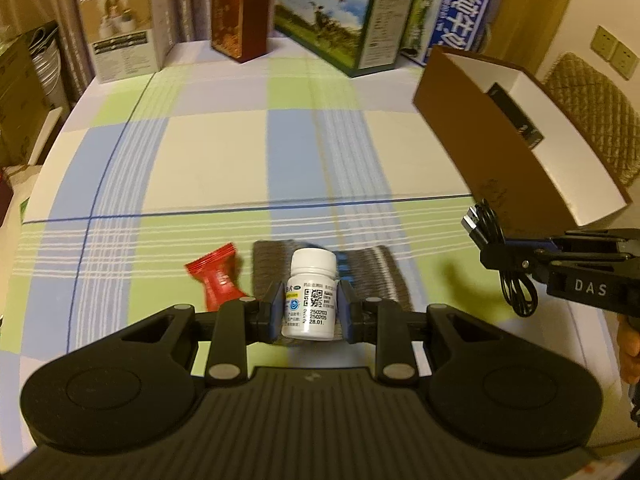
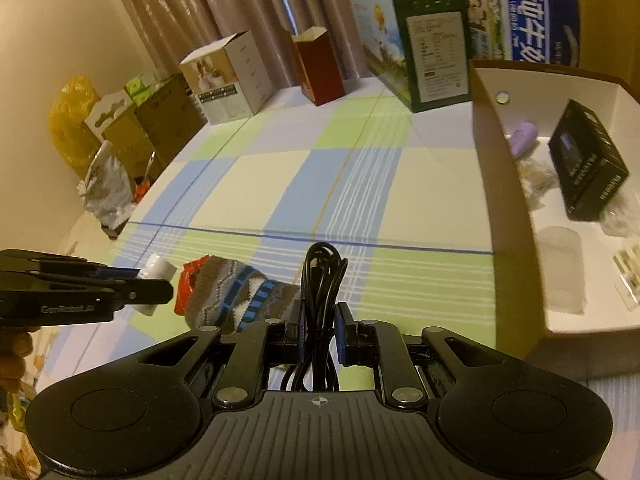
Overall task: Organize objects
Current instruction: 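Carry pill bottle with left tool while right tool carries cable to brown box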
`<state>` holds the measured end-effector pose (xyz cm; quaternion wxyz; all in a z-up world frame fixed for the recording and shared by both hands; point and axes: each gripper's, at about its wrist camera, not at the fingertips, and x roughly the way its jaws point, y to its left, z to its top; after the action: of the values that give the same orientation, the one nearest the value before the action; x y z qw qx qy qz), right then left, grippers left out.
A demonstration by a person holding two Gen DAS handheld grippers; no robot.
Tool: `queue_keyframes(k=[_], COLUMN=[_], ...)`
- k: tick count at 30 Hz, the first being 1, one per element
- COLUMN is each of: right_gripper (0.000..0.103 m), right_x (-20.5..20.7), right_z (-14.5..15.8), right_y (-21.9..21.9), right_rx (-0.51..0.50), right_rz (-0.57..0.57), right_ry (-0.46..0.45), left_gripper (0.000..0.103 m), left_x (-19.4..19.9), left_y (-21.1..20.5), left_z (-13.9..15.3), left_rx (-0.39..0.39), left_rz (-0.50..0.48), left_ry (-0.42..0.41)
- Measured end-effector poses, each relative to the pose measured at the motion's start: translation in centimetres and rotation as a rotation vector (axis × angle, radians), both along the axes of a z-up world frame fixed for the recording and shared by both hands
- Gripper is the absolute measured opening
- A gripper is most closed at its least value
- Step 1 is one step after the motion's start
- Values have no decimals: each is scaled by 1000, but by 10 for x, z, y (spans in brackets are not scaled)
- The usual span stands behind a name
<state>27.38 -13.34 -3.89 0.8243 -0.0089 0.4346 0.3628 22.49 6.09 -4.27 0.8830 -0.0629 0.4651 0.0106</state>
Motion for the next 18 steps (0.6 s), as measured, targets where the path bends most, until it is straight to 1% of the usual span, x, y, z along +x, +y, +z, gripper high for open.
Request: queue_keyframes(k=[6, 18], right_gripper=[11, 11], right_x=[-10, -10], right_z=[16, 38], right_y=[-27, -90], right_rx=[31, 62], right_rz=[-49, -167], right_ry=[-4, -17], left_gripper=[23, 23], left_x=[2, 19], left_y=[-21, -75], left_z=[9, 22], left_rx=[-9, -12], left_rz=[-50, -163], left_ry=[-19, -51])
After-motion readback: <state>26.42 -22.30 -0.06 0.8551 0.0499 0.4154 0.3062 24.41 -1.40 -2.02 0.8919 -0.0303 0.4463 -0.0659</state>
